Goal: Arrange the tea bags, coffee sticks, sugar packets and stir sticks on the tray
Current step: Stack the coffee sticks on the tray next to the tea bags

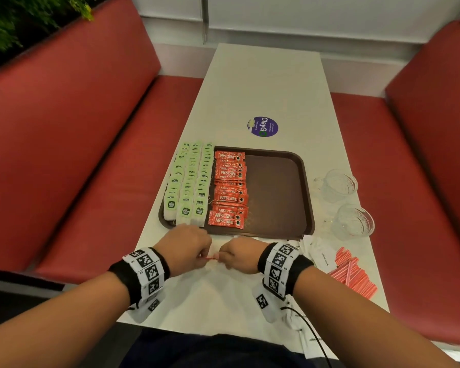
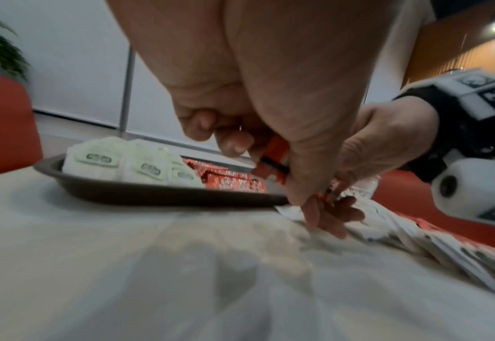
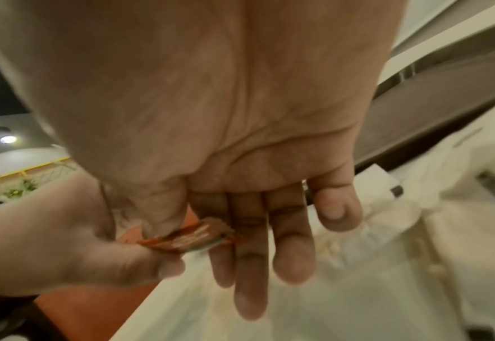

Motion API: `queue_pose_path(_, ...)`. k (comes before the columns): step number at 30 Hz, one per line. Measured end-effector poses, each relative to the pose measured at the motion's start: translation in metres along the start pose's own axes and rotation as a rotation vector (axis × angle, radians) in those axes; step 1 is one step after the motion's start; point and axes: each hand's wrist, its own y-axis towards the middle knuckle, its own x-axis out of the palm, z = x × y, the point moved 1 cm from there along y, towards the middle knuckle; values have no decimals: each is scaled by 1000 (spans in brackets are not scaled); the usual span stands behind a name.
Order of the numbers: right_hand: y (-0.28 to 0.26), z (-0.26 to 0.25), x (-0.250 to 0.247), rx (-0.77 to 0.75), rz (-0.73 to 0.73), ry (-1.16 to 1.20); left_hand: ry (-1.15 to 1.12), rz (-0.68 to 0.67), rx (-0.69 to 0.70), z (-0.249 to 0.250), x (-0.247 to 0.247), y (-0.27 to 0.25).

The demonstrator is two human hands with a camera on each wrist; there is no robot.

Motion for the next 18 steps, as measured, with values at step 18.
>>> queue_pose_path(18, -18, 53, -42, 184, 374, 60, -150, 188, -206, -16, -17, 54)
